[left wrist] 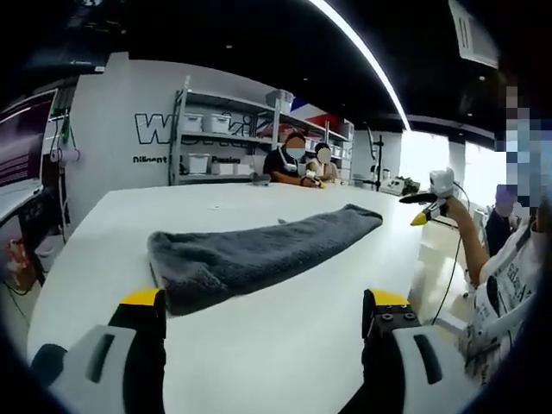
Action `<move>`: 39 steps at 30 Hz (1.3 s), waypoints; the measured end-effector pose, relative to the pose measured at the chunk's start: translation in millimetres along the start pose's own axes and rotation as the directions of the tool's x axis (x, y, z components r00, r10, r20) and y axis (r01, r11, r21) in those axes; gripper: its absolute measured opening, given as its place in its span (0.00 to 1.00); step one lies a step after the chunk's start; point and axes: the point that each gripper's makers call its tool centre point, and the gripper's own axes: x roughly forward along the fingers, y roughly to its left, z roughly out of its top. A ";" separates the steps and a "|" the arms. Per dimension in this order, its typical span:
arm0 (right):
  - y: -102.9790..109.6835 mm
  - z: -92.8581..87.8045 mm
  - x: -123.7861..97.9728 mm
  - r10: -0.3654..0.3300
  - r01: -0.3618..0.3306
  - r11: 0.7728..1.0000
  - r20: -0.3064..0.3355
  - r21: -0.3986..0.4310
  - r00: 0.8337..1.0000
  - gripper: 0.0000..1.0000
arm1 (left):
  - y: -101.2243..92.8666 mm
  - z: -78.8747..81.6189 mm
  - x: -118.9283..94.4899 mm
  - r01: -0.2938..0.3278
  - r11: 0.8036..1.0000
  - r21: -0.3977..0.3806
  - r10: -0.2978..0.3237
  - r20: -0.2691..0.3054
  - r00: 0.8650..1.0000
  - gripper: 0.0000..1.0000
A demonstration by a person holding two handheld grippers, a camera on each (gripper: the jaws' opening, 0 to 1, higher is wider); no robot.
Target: Fold the towel on the table until its edges align and the towel forms a compact rectangular stack.
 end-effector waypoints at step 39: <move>105.7 8.1 -15.5 0.071 -0.064 0.970 0.023 -0.233 0.997 0.99 | 84.3 -34.2 51.6 0.005 0.999 0.042 0.002 -0.159 0.987 0.22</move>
